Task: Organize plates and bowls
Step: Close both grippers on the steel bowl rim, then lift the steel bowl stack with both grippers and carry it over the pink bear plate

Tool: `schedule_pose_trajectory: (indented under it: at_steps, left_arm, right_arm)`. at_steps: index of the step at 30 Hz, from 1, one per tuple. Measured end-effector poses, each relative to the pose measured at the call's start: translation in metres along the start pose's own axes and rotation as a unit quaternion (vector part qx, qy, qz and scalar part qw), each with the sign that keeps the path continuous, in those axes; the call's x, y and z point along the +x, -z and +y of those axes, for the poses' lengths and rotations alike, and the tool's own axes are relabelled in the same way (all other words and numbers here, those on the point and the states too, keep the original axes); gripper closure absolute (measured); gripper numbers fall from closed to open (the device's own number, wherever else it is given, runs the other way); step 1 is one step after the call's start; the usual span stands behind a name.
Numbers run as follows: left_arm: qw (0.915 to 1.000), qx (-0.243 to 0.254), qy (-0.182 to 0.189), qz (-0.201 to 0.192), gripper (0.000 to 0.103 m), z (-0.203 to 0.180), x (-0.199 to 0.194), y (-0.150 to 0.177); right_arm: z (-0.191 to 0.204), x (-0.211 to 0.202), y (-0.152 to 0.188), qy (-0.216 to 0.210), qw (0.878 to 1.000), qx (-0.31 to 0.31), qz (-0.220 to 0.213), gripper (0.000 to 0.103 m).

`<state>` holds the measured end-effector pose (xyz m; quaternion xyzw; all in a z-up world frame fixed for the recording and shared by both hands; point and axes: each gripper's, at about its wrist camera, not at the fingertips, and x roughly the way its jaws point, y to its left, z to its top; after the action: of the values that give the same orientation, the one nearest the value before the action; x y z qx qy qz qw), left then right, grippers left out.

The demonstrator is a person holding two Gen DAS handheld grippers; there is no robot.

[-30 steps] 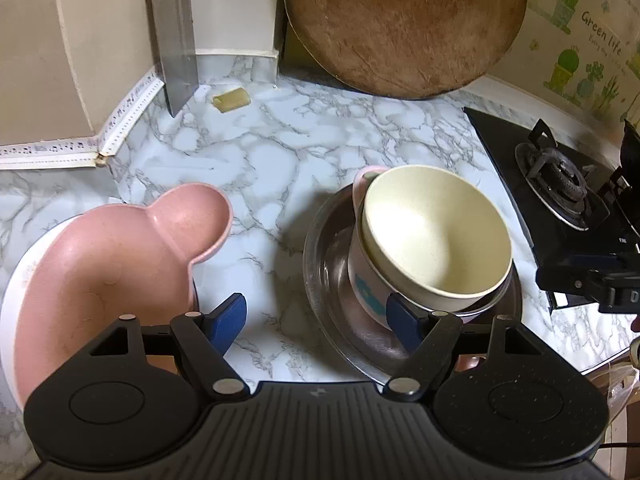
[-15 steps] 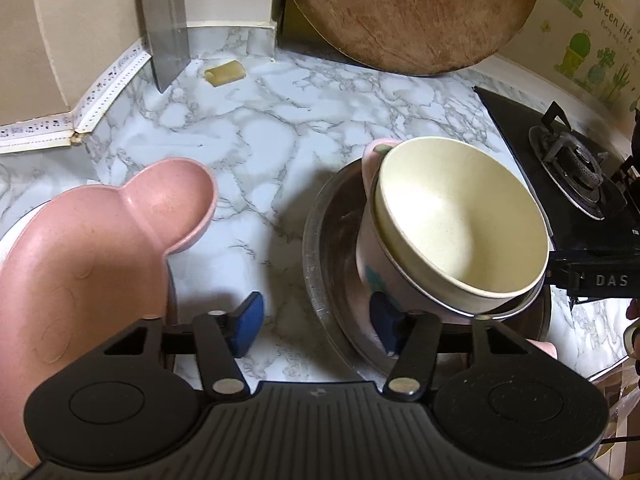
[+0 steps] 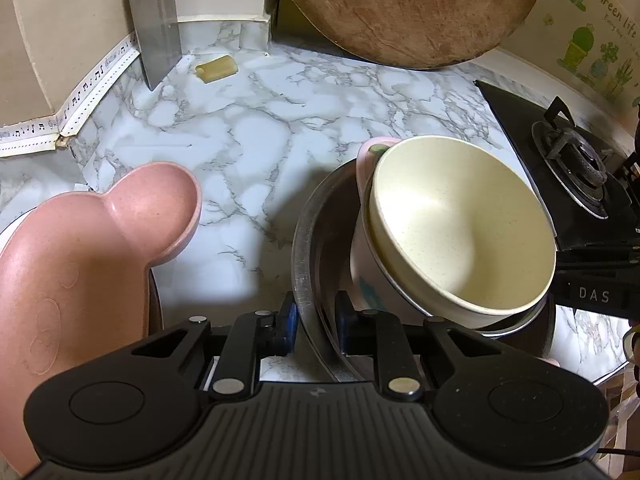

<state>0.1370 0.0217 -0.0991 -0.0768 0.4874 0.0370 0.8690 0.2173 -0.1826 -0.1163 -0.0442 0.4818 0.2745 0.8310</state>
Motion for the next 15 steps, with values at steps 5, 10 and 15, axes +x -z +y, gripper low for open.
schedule_pose_trajectory:
  at_steps: [5, 10, 15]
  left_arm:
    - [0.9998, 0.010, -0.010, -0.013, 0.085, -0.003, -0.007, 0.001]
    - [0.9997, 0.012, -0.013, -0.019, 0.085, -0.005, -0.012, 0.003]
    - [0.9993, 0.018, -0.013, -0.029, 0.085, -0.007, -0.023, 0.005]
  right_arm:
    - [0.004, -0.004, 0.002, 0.008, 1.000, -0.010, -0.011, 0.086]
    - [0.011, -0.014, 0.003, 0.012, 0.999, -0.025, -0.028, 0.086]
    - [0.017, -0.026, 0.005, 0.021, 0.998, -0.044, -0.049, 0.086]
